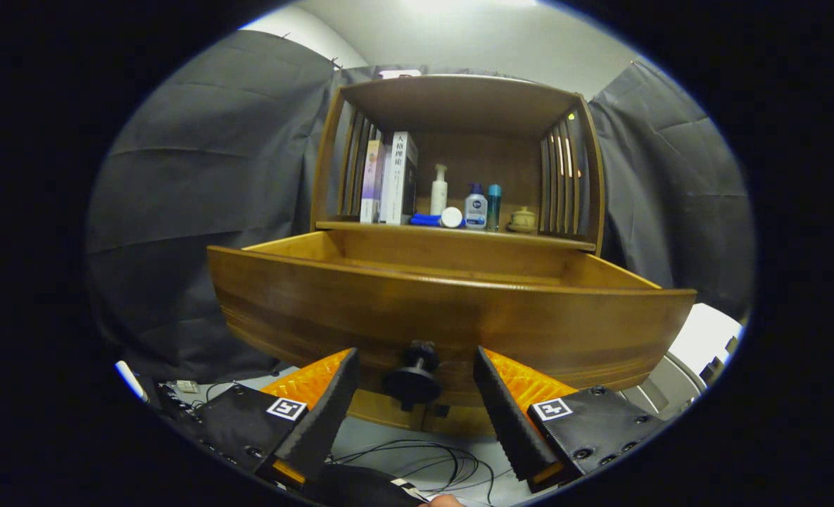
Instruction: Pull open the drawer, take out the items inside it, and place them on the countertop above the cabinet.
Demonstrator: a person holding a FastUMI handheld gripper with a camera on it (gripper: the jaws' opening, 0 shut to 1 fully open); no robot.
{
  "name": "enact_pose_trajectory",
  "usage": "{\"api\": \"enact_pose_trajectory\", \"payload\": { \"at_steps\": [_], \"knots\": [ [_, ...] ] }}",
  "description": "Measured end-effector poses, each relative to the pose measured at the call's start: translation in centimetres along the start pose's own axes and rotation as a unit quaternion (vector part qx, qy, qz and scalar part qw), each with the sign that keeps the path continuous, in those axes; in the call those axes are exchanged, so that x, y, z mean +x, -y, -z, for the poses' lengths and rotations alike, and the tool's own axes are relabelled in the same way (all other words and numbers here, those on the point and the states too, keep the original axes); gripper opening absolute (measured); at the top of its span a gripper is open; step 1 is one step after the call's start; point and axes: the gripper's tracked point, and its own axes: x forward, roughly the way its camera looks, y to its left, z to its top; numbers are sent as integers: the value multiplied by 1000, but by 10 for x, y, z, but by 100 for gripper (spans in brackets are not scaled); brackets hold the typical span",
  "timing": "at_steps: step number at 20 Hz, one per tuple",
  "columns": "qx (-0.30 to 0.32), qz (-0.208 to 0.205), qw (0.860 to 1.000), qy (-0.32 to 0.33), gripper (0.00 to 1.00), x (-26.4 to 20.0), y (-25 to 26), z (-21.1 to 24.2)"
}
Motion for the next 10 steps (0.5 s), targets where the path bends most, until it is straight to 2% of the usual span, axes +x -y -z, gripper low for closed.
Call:
{"api": "enact_pose_trajectory", "payload": {
  "at_steps": [10],
  "knots": [
    [12, 23, 1000, -4, 98, 12, 3, 3]
  ]
}}
